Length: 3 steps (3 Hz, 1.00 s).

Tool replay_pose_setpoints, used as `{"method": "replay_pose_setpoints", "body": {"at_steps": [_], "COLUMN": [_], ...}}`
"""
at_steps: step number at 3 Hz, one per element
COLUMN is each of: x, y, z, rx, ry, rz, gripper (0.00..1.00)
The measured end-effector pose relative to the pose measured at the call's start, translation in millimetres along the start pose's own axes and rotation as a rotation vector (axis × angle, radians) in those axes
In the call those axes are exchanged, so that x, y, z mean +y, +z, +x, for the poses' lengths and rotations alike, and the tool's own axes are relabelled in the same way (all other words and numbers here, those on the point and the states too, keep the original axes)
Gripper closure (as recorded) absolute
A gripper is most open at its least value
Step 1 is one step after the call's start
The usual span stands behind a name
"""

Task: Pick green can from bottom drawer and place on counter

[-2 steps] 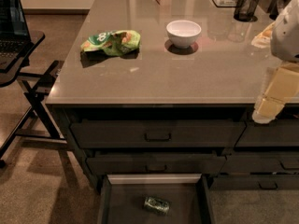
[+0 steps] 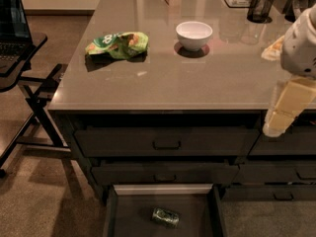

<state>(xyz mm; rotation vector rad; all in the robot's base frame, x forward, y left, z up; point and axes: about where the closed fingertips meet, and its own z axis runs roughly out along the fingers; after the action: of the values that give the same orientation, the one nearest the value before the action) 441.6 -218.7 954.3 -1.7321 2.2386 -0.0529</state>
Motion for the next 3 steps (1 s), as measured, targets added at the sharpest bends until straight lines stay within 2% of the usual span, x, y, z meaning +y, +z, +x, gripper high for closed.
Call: {"method": "replay_pose_setpoints", "body": {"at_steps": [1, 2, 3], "x": [6, 23, 23], "y": [64, 137, 137], "z": [29, 64, 64], "rx": [-0.002, -0.026, -0.026], "ry": [0.028, 0.043, 0.044], "rz": [-0.089, -0.186, -0.187], "gripper": [0.00, 0.00, 0.00]}}
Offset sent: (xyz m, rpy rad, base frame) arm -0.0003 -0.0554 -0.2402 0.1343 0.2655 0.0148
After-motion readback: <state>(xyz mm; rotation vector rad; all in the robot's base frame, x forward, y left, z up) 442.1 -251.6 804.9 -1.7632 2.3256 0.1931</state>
